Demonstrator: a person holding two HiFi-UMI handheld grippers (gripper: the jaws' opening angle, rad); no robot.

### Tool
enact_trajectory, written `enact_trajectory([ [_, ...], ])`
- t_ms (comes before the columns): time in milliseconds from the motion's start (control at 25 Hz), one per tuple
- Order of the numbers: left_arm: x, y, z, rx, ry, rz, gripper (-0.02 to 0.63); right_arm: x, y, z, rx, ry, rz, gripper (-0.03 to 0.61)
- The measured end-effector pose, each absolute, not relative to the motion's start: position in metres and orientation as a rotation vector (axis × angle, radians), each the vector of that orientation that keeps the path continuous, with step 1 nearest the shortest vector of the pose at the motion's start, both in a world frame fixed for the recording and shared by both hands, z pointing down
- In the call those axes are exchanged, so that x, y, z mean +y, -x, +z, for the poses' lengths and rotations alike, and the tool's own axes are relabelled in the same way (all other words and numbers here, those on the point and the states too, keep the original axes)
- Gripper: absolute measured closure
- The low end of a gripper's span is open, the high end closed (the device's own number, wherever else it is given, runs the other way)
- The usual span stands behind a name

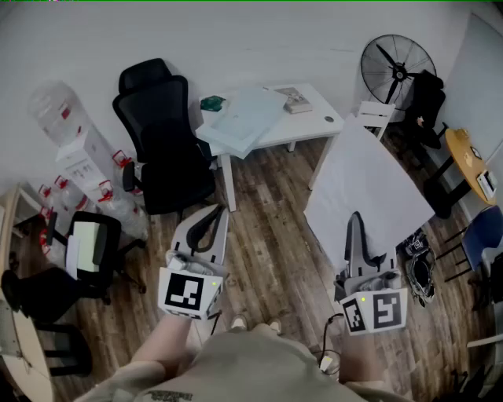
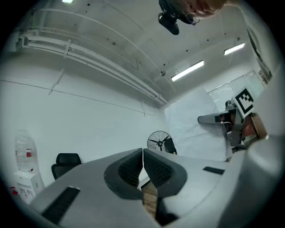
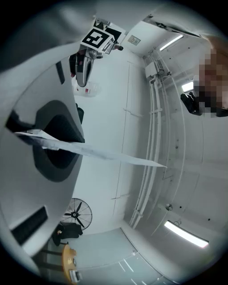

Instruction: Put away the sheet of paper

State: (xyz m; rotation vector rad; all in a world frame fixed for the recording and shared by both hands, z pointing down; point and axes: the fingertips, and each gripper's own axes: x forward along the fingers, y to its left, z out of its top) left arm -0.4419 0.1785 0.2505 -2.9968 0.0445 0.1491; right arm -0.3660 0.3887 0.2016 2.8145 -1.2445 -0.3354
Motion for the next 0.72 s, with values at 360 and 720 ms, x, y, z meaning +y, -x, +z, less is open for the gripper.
enact_trajectory([
  [360,0.194,0.433,0.251,0.036,3.003,0.147,0.591,0.401,0.356,0.211,-1.254,-2.856,-0.299,0.557],
  [720,0.227,0.412,0.262,0.06,2.98,0.076,0.591,0.434,0.332,0.221,-1.296,-2.838,-0.252,0.557],
])
